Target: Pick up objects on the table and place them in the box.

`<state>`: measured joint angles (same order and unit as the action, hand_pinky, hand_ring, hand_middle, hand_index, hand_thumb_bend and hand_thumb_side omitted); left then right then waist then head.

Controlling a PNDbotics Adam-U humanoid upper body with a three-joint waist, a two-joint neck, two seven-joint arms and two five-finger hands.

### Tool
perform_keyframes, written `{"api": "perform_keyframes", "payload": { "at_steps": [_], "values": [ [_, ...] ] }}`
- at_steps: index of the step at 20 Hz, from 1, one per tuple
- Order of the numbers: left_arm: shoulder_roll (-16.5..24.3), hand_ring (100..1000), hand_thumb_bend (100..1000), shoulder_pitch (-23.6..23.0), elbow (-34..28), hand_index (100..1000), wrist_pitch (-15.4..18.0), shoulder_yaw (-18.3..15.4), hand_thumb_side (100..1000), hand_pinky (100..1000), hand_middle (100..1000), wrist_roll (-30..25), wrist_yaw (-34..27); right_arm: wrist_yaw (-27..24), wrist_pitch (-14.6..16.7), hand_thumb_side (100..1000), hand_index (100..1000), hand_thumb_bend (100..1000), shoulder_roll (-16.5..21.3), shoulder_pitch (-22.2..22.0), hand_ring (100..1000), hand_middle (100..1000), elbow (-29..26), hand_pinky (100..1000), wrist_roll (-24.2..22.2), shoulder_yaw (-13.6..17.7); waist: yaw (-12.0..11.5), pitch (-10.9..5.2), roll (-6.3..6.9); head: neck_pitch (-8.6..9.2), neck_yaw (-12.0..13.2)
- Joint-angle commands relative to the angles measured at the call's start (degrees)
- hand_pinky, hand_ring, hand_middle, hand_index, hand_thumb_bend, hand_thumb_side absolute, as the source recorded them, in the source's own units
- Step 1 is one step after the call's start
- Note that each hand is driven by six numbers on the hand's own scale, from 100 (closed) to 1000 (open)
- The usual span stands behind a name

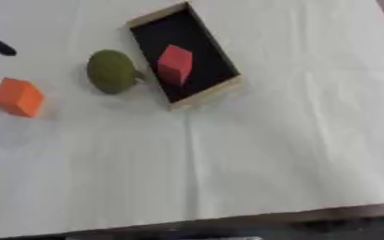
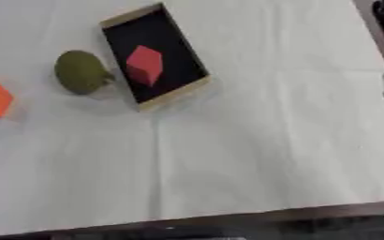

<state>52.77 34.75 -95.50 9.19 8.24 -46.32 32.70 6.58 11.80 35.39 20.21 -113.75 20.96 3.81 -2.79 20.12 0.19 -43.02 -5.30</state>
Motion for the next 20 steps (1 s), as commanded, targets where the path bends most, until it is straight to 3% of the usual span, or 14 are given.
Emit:
{"api": "perform_keyframes", "payload": {
  "at_steps": [1, 10, 20],
  "values": [
    [0.7, 898, 602, 0.6, 2.2, 950, -0.1, -1.0, 166, 924, 857, 1.4, 2.5, 0.1, 0.0, 660, 891, 100, 0.6, 0.6, 789, 793, -0.8, 852, 0.2, 0.5, 0.1, -0.96, -0.06, 0.69, 0.4],
    [-1.7, 900, 586, 2.1, 6.9, 950, -0.2, -0.9, 139, 926, 870, 7.0, 5.6, 0.0, 0.0, 662, 891, 100, 0.0, 0.5, 786, 789, -0.8, 852, 0.1, 0.5, 0.2, -0.50, -0.50, 0.96, 1.1],
    [-3.6, 891, 573, 3.7, 11.1, 929, 1.3, 0.3, 100, 913, 851, 5.0, 6.8, -0.2, -0.1, 664, 891, 100, -0.5, 0.5, 786, 789, -0.8, 852, 0.4, 0.6, 0.5, -0.08, -0.64, 1.18, 1.3]
  ]
}}
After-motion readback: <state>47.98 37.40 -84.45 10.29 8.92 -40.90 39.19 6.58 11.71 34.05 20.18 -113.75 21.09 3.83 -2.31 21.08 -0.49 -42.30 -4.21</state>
